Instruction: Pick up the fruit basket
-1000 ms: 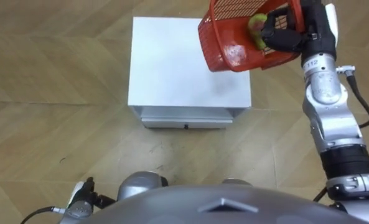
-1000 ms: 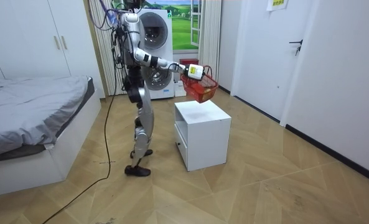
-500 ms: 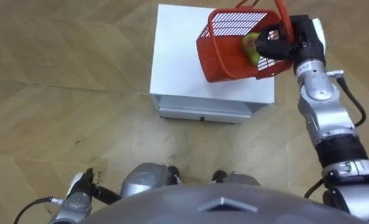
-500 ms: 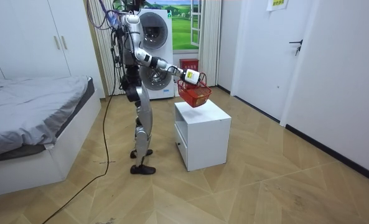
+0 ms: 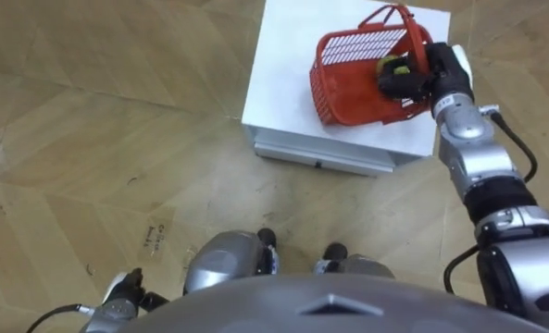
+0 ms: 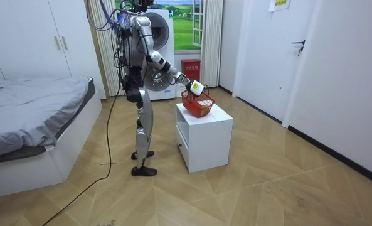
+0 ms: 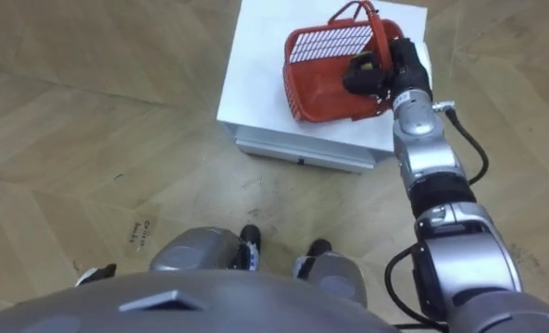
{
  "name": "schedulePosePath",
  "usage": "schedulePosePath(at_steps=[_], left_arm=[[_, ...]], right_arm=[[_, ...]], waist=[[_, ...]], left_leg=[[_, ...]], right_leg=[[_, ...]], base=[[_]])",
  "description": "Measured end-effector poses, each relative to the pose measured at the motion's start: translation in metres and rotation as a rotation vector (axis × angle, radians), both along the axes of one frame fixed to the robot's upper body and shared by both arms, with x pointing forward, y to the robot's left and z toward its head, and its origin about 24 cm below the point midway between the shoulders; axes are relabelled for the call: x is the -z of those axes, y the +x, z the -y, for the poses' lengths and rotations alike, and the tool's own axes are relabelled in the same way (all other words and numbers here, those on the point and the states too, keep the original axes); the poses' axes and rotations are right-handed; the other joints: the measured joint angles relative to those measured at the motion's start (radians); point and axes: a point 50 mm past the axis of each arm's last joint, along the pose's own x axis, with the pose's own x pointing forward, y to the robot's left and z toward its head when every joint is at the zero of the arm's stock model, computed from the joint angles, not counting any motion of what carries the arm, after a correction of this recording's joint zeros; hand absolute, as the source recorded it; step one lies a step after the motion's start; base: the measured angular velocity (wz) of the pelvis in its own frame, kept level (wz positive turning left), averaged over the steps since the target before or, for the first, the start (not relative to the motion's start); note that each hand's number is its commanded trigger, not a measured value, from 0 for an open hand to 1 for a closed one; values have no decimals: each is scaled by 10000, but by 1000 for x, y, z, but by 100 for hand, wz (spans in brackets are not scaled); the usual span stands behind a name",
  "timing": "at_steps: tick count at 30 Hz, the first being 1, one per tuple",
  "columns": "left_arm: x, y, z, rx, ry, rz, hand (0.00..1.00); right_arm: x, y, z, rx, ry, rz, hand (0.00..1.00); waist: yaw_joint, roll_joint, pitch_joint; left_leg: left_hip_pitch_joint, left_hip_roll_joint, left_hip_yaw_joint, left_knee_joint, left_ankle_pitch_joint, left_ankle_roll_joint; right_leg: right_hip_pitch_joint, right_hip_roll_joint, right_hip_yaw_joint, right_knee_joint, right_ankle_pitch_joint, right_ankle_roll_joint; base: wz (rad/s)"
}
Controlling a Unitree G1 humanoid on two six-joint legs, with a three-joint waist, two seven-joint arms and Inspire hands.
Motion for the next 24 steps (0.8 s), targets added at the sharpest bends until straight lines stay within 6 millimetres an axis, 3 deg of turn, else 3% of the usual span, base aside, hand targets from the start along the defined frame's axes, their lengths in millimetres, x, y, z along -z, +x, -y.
schedulePosePath(at_steps=[7, 8, 10, 24], left_arm=[[1, -1, 3, 175, -75, -81, 0], [1, -1, 3, 173, -74, -88, 0], [1, -1, 4, 207, -80, -94, 0], [2, -2, 4, 217, -73, -224, 0]], right_arm=[[0, 7, 7, 606, -258, -248, 100], [-1, 8, 8, 679, -288, -239, 60], [-2, 10, 8, 706, -306, -164, 0], [-4, 12, 12, 1065, -444, -97, 0]], waist=[[136, 53, 26], [158, 55, 28], [172, 56, 26], [204, 184, 79]], left_leg=[[-285, -1, -160, 87, 3, -5], [-362, -1, -161, 104, 4, -6], [-494, 1, -163, 175, 4, -6], [-646, 7, -169, 209, 5, -6]], right_leg=[[-176, 7, -128, 32, 9, -20], [-242, 6, -129, 28, 16, -30], [-360, 7, -123, 55, 16, -30], [-492, 17, -114, 21, 26, -41]], base=[[6], [0], [0], [0]])
